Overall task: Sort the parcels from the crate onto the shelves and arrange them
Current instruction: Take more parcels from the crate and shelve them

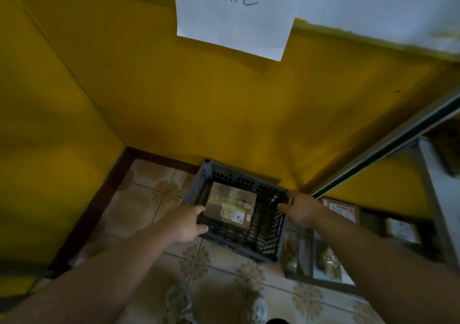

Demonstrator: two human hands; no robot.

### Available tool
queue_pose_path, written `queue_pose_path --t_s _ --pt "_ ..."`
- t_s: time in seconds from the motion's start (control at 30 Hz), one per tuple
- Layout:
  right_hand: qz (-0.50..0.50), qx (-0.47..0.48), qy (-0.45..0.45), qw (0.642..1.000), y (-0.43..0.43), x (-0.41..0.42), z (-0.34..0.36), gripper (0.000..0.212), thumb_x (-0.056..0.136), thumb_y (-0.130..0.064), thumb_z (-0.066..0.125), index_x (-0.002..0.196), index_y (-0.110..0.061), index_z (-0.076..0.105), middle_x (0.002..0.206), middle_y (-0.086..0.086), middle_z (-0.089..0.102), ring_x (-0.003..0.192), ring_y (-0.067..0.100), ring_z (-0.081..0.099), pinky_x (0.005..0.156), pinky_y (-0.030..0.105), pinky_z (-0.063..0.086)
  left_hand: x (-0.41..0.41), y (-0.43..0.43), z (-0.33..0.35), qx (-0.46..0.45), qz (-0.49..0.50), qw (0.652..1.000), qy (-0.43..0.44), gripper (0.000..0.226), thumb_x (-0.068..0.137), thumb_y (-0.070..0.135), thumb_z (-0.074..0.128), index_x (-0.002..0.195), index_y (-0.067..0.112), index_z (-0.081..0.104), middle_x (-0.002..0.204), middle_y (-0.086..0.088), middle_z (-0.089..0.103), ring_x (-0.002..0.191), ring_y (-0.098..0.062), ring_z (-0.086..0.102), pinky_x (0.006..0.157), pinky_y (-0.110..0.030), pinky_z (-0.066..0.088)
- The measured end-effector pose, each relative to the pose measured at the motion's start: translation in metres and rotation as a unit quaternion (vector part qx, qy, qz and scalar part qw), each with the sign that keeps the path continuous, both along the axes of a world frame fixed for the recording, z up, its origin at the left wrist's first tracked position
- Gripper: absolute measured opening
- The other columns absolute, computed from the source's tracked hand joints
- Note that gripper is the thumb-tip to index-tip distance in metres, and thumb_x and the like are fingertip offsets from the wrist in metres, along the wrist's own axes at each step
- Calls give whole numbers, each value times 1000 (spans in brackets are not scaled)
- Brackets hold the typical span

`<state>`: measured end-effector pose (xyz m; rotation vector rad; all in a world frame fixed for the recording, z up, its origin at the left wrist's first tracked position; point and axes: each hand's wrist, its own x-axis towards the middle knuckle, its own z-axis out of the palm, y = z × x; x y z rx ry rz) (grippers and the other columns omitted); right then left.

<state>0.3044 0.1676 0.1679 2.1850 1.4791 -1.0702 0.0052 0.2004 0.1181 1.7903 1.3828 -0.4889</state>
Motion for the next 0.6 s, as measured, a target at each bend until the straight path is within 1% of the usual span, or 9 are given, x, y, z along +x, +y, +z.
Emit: queue_pose_path --t_s 0.03,0.13,0.27,0.3,0.33,0.4,0.5,0.53,0.6 --pt "0 -1 4 1000 7 -3 -13 67 105 -47 41 158 -14 17 148 11 45 118 26 56 89 36 48 -1 8 -14 -1 0 1000 2 65 96 47 51 152 31 24 152 1 38 121 -18 52 89 -30 50" --pt "-7 18 26 999 32 -5 -62 66 103 -48 44 156 -15 23 141 11 50 108 26 59 87 38 52 -1 31 -58 -5 11 1000 2 65 95 48 52 152 31 26 152 1 38 126 -21 49 94 -32 48" --pt "3 27 36 999 61 9 -145 68 103 -48 45 157 -14 21 155 10 38 125 28 52 101 40 47 6 57 -138 -12 55 998 -14 63 92 49 55 148 34 32 151 2 40 128 -22 49 100 -35 46" --pt "2 30 37 999 67 12 -168 68 103 -48 44 157 -14 20 153 10 40 122 27 54 97 38 49 8 62 -160 -6 60 998 -16 63 92 48 56 148 32 33 150 2 42 127 -22 50 98 -34 46" --pt "1 31 38 999 73 16 -192 68 104 -48 44 157 -14 20 149 11 44 113 25 57 86 35 51 11 68 -182 -1 65 998 -15 63 93 45 56 149 30 32 149 1 43 127 -22 50 98 -33 45" --pt "5 26 37 999 84 23 -245 64 104 -47 43 155 -14 24 139 11 53 90 21 57 64 29 44 16 81 -228 5 74 997 -18 64 95 43 56 151 27 30 150 0 42 129 -21 48 100 -33 44" --pt "12 26 44 999 97 33 -333 46 103 -48 43 137 -17 42 102 3 58 75 16 48 72 37 44 24 101 -303 -1 75 997 -14 64 97 41 54 152 24 26 152 -4 39 131 -23 46 100 -30 41" --pt "11 29 47 998 102 35 -360 48 102 -50 43 135 -15 43 101 3 58 78 17 48 75 37 43 27 106 -326 -1 71 997 -9 65 97 42 53 153 23 26 153 -5 38 132 -24 45 101 -31 40" --pt "0 34 53 998 110 41 -411 57 101 -52 44 144 -15 39 128 10 57 100 25 55 83 37 43 31 117 -374 -1 73 997 -1 65 97 41 53 153 23 25 154 -5 35 135 -25 42 103 -33 38"
